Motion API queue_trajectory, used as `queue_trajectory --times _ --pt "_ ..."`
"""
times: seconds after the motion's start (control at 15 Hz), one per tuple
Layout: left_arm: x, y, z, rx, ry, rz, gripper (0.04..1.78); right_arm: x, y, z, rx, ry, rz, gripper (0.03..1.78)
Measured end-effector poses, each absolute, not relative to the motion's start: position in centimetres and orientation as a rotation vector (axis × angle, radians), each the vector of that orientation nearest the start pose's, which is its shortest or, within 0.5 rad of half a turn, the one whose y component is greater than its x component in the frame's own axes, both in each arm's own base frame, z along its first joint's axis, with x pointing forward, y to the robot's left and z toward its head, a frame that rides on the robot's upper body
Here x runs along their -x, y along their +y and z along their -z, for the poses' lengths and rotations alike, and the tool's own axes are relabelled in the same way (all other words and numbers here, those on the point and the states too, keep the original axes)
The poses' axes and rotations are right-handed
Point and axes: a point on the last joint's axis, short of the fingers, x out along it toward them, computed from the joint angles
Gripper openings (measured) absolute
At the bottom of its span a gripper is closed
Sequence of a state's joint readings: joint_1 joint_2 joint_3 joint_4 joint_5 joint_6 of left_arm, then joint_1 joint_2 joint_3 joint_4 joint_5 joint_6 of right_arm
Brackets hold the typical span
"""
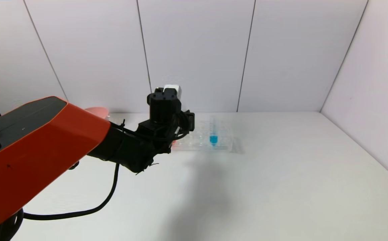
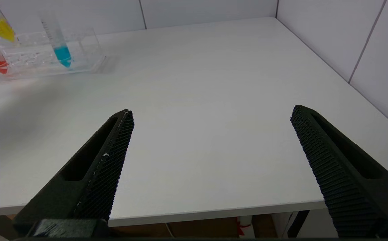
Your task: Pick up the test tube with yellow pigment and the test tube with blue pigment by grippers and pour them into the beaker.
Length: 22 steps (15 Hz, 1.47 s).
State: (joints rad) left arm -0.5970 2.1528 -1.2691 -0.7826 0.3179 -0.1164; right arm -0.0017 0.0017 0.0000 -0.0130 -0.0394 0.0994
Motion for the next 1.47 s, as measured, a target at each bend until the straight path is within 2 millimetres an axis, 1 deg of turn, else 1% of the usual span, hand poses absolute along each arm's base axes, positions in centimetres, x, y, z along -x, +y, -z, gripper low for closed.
queue_trajectory --times 0.47,0.67,0.8,0.93,1.13,1.27,1.47 --pt "-34.7 -24.3 -18.8 0.089 0.078 0.315 0.45 2.3 -0.1 -7.7 -0.1 -0.014 0.041 1.71" --pt "-33.7 -23.6 -20.8 0.096 0.062 0.315 0.45 2.3 -0.1 -7.7 -0.1 -0.013 0.041 1.71" --pt "-33.1 -22.3 -22.6 0.093 0.046 0.3 0.45 2.3 -0.1 -7.7 -0.1 -0.013 0.041 1.71" --pt "-32.8 -19.7 -24.6 0.09 0.023 0.251 0.45 2.3 -0.1 -7.7 -0.1 -0.014 0.041 1.71" --pt "-32.5 -14.8 -26.7 0.09 0.004 0.15 0.45 2.3 -0.1 -7.7 -0.1 -0.013 0.041 1.71" --pt "-32.3 -11.3 -27.2 0.089 -0.002 0.076 0.45 2.3 -0.1 -7.7 -0.1 -0.013 0.04 1.71" --pt "-31.3 -6.3 -26.6 0.087 0.019 -0.005 0.45 2.3 -0.1 -7.7 -0.099 -0.013 0.041 1.71"
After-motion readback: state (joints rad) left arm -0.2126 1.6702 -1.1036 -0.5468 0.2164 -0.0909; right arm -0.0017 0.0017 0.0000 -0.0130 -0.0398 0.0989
